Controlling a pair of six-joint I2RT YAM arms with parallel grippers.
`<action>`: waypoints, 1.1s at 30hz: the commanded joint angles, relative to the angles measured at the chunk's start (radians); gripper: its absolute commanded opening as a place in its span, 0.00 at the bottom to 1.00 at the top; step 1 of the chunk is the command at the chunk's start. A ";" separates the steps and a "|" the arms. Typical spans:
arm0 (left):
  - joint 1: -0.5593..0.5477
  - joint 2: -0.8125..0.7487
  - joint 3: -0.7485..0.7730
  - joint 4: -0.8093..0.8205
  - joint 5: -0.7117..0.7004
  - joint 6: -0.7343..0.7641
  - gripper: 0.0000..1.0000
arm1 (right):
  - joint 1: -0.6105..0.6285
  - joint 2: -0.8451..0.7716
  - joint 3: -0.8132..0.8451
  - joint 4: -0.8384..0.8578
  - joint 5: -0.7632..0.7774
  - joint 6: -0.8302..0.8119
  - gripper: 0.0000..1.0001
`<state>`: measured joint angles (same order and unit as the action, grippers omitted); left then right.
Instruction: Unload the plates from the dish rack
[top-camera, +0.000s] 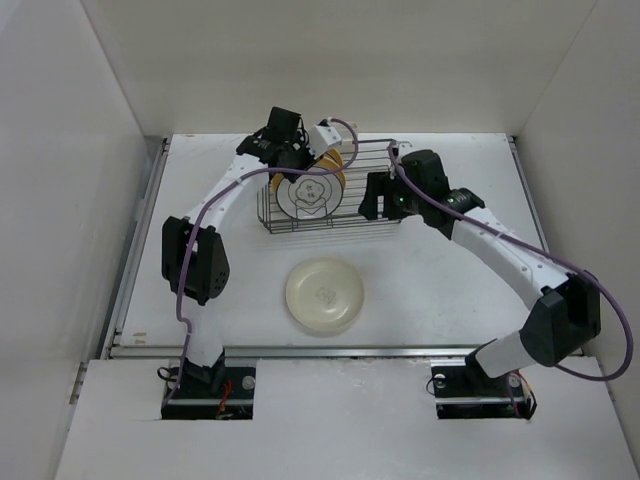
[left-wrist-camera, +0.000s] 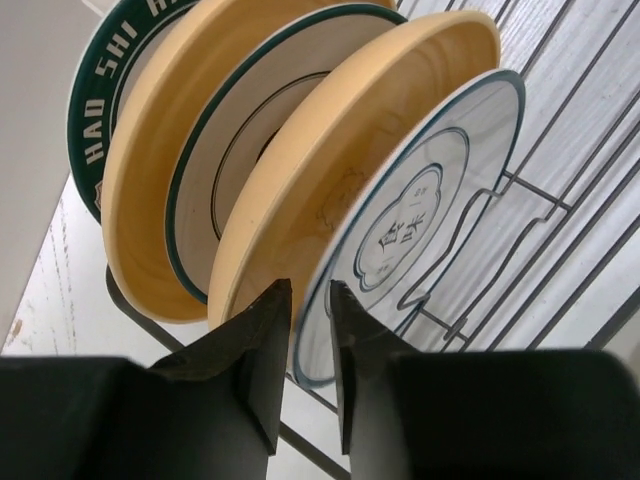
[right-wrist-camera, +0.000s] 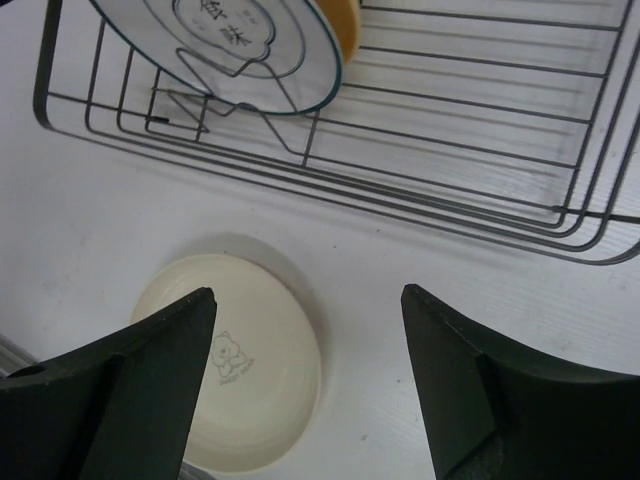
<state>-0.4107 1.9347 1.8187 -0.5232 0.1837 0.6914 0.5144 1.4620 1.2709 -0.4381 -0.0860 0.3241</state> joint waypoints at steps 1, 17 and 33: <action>0.007 0.042 0.080 -0.092 -0.019 -0.016 0.22 | -0.042 -0.003 0.070 0.041 0.005 -0.020 0.81; 0.016 -0.006 0.079 -0.060 -0.064 -0.068 0.00 | -0.252 0.272 0.206 0.036 0.296 0.036 0.80; 0.026 -0.212 0.080 -0.179 -0.007 -0.193 0.00 | -0.289 0.443 0.206 0.113 0.167 0.055 0.33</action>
<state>-0.3893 1.8046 1.8713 -0.6731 0.1524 0.5667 0.2295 1.9312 1.4578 -0.3798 0.0875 0.3737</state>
